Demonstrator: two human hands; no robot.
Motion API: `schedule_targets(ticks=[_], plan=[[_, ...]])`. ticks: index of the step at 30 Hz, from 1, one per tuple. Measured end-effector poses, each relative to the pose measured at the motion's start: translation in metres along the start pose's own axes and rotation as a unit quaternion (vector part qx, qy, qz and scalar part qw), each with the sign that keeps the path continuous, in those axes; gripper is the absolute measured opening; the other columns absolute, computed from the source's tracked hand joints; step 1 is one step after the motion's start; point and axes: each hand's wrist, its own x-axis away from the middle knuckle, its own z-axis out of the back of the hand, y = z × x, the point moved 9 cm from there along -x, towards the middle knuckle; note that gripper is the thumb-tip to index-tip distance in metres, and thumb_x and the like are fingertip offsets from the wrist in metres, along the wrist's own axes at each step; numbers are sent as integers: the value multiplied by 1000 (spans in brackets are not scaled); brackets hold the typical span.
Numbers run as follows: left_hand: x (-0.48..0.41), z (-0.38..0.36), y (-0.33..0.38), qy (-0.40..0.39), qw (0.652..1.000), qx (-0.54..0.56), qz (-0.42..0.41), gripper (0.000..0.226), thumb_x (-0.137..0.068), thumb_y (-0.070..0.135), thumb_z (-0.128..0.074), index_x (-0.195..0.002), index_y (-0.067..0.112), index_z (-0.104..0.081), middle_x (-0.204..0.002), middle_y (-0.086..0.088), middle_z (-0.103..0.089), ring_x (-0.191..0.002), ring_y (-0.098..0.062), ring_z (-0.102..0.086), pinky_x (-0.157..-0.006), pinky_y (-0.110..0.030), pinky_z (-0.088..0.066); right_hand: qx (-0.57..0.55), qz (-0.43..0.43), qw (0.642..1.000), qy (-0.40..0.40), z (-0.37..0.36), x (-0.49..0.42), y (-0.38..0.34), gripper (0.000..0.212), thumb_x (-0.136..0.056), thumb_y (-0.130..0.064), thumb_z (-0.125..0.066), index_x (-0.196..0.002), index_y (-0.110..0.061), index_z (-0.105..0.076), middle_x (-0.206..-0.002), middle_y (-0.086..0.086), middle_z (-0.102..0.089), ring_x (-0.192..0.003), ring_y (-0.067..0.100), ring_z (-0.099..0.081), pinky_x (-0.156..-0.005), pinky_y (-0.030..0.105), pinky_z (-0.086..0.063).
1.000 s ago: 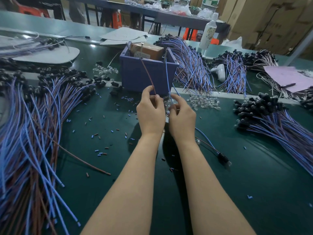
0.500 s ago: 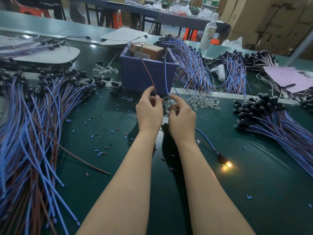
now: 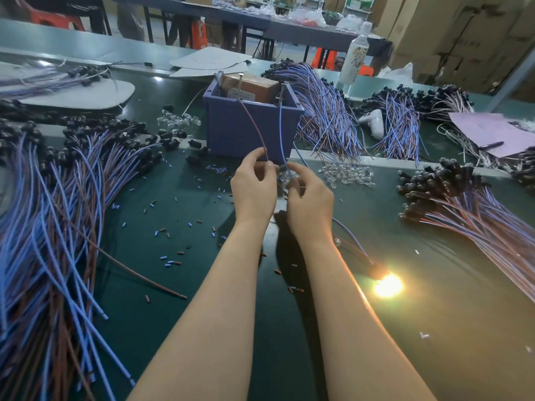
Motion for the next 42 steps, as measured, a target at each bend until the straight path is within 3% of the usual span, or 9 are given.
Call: schedule_targets(ticks=[3,7,12,18,23,27,32,38,42], plan=[[-1,-7,4,-38,997,55,36,21,-97,12,-50,-110,6,-65,-93,-4,-69,-84,-14,-62,-90,-40,-53,-14,-1,1000,15,6,0,-3,29,-90,-4,-47,-111,-14,-64,-103,7,-69,-95,23,-61,-82,26,-42],[-4,-16,23,-68,996,56,27,20,-96,17,-52,-106,6,-66,-94,-5,-68,-84,-13,-61,-83,-30,-52,-61,13,997,35,25,-3,-12,23,-90,-2,-47,-104,-12,-63,-90,1,-67,-83,16,-61,-74,20,-42],[0,-48,53,-147,977,141,64,17,-98,7,-48,-99,3,-65,-74,-1,-62,-48,4,-54,-55,-13,-47,-92,35,994,46,54,-4,-26,14,-94,-7,-50,-105,-7,-59,-95,1,-65,-87,14,-59,-81,26,-48],[29,-93,161,-243,958,86,-124,14,-96,9,-53,-92,12,-65,-75,5,-65,-53,3,-49,-57,-14,-44,66,56,995,45,118,-14,-25,10,-92,-24,-58,-84,-18,-60,-67,-5,-53,-59,4,-46,-57,17,-32],[73,-143,209,-247,934,-71,-248,28,-97,32,-52,-86,10,-66,-77,2,-63,-66,-8,-53,-64,-24,-43,-23,27,967,252,215,-4,0,32,-93,-27,-58,-69,-5,-61,-56,0,-60,-45,4,-53,-54,17,-45],[116,-212,130,-441,876,-194,-9,68,-98,56,-25,-76,5,-64,-50,-1,-55,-37,-14,-45,-36,-15,-32,-306,-51,858,408,269,17,59,31,-96,-23,-54,-68,-10,-61,-47,-5,-60,-40,7,-56,-45,23,-48],[149,-280,77,-405,833,235,294,35,-103,36,-34,-80,12,-46,-46,1,-51,-28,-4,-35,-32,-9,-26,-513,-156,730,424,270,36,129,30,-98,-19,-51,-71,-9,-58,-47,-6,-61,-44,4,-59,-47,15,-49],[149,-330,47,-341,871,198,293,27,-97,7,-48,-70,6,-48,-53,-1,-53,-40,-8,-50,-40,-17,-42,-506,-326,711,364,255,53,202,42,-102,-30,-39,-72,-4,-53,-44,1,-61,-39,8,-61,-42,17,-51],[135,-336,22,-328,923,-18,202,24,-92,16,-58,-88,-7,-61,-78,-15,-69,-79,-29,-67,-75,-31,-53,-562,-350,691,290,242,42,209,42,-101,-35,-39,-77,-4,-56,-55,6,-67,-46,11,-65,-43,18,-52]])
